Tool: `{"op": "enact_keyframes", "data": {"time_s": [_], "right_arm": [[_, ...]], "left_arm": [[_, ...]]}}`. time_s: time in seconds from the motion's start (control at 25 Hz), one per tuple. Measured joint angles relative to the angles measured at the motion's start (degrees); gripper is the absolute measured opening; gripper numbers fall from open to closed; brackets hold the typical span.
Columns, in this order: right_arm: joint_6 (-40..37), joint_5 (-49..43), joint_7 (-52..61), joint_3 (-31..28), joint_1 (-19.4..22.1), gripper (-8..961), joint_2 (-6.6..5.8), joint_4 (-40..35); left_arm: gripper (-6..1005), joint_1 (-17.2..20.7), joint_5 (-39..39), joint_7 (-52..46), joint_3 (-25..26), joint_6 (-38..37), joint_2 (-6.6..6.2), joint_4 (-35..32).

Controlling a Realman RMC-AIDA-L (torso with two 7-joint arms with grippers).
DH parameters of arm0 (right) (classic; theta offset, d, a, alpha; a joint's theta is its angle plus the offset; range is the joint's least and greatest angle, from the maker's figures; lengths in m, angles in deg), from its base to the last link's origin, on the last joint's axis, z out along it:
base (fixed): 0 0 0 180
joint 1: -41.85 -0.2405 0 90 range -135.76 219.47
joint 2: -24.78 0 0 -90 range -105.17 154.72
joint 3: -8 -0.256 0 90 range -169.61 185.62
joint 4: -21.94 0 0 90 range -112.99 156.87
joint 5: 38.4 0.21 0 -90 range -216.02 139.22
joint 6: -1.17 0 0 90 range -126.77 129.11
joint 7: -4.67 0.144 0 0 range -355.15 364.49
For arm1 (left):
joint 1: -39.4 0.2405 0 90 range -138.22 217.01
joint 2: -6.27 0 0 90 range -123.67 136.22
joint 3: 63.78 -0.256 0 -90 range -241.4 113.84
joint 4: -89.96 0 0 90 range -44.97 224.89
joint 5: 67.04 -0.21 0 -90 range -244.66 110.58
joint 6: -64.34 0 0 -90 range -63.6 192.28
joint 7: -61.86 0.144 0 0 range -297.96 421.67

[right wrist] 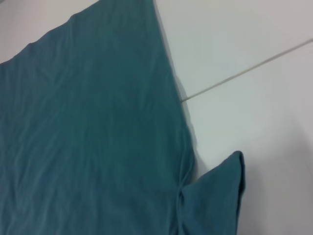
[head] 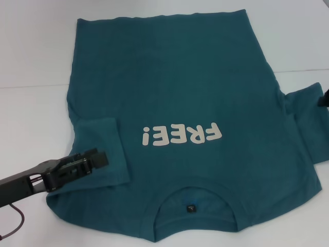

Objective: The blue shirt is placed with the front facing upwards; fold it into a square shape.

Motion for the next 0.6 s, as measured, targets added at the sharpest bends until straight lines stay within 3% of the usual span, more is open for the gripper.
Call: {"op": "enact_keyframes", "data": {"time_s": [0.6], "right_arm": [[-1.6, -7.3, 2.4, -0.2, -2.6, 9, -0.26, -3.8]], "left_arm": [[695, -0.1, 0.0, -1.0, 0.2, -0.1, -0.34, 0.0]]}}
